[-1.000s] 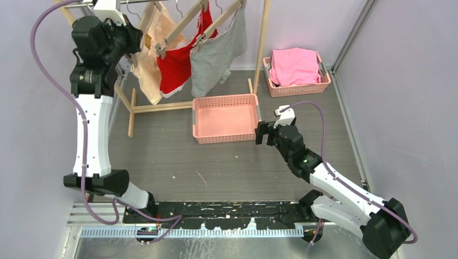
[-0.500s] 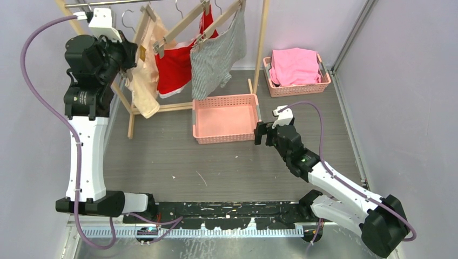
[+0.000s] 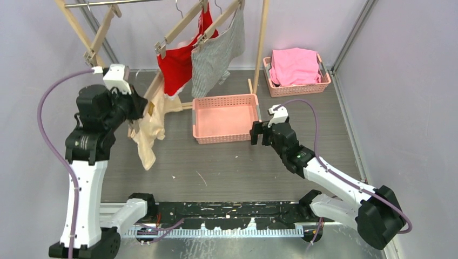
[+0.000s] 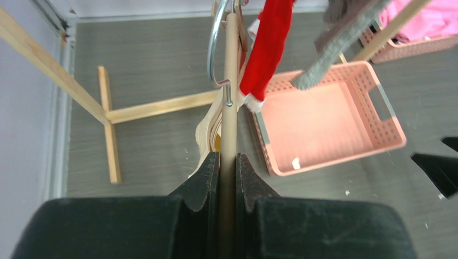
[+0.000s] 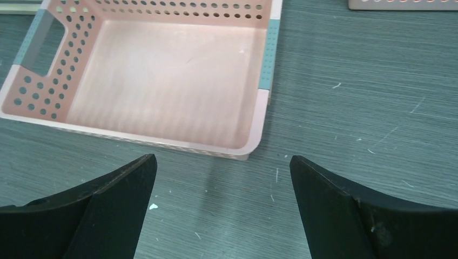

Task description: Remove the underwear clipped to the hanger

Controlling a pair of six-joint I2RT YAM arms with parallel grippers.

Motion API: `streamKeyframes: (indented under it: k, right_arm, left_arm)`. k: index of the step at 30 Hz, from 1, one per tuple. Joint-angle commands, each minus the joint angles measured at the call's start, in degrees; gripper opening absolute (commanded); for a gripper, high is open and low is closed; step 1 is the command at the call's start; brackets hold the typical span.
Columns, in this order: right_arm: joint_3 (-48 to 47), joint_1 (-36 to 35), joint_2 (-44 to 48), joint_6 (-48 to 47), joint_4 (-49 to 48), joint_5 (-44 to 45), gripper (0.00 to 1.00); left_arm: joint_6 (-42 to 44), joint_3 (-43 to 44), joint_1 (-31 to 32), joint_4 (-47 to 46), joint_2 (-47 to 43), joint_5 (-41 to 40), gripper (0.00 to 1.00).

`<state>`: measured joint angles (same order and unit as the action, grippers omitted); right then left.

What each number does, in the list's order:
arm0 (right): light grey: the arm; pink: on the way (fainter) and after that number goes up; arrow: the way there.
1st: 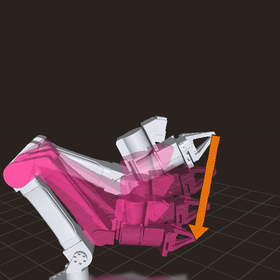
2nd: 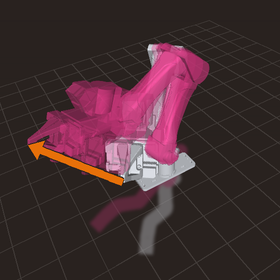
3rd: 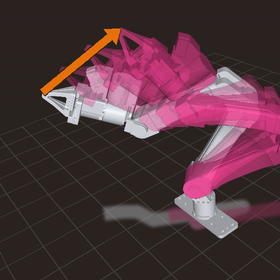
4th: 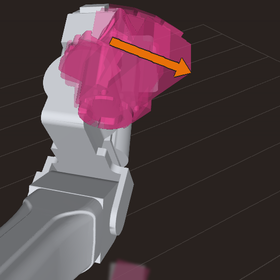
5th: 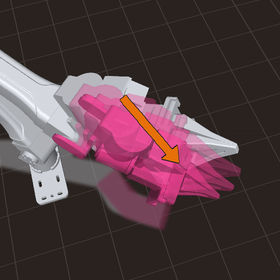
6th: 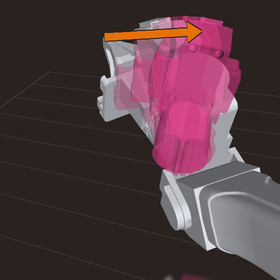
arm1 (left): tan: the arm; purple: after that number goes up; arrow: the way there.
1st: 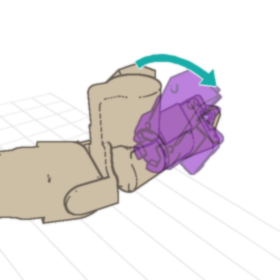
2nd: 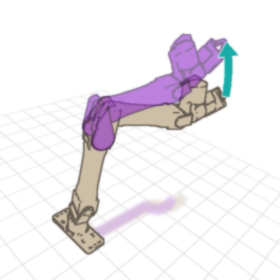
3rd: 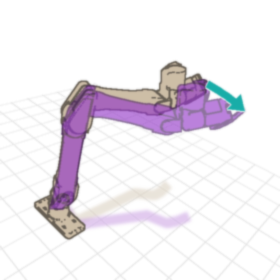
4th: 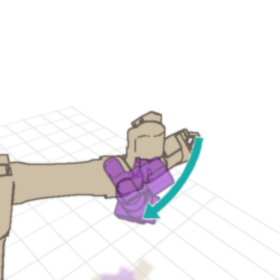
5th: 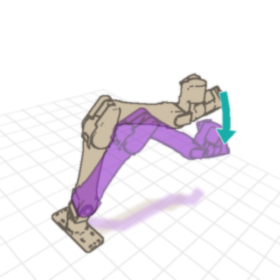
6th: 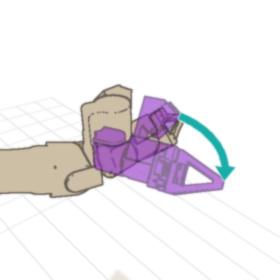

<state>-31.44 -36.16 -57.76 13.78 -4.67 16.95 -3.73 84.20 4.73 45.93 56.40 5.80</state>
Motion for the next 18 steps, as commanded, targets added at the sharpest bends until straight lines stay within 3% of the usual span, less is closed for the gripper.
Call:
streamKeyframes:
  k: [1,5,12,18]
  right_arm:
    - [-3.31,-0.31,0.08,2.09,-4.19,-2.51,1.0]
    - [-2.85,-0.31,1.17,-0.78,-6.09,-0.84,1.0]
    - [-8.43,-0.31,2.05,-4.81,-1.23,-3.72,1.0]
    - [-13.51,-0.21,4.9,-6.14,-1.18,-18.47,1.0]
  left_arm:
    - [-2.85,-3.82,1.24,2.19,-6.46,8.0,0.0]
    - [-4.92,-10.28,1.93,4.35,-12.11,20.61,0.0]
    - [-4.8,-13.98,2.23,10.32,-20.23,31.85,0.0]
    - [-10.14,-19.94,2.17,-1.52,-25.55,46.54,0.0]
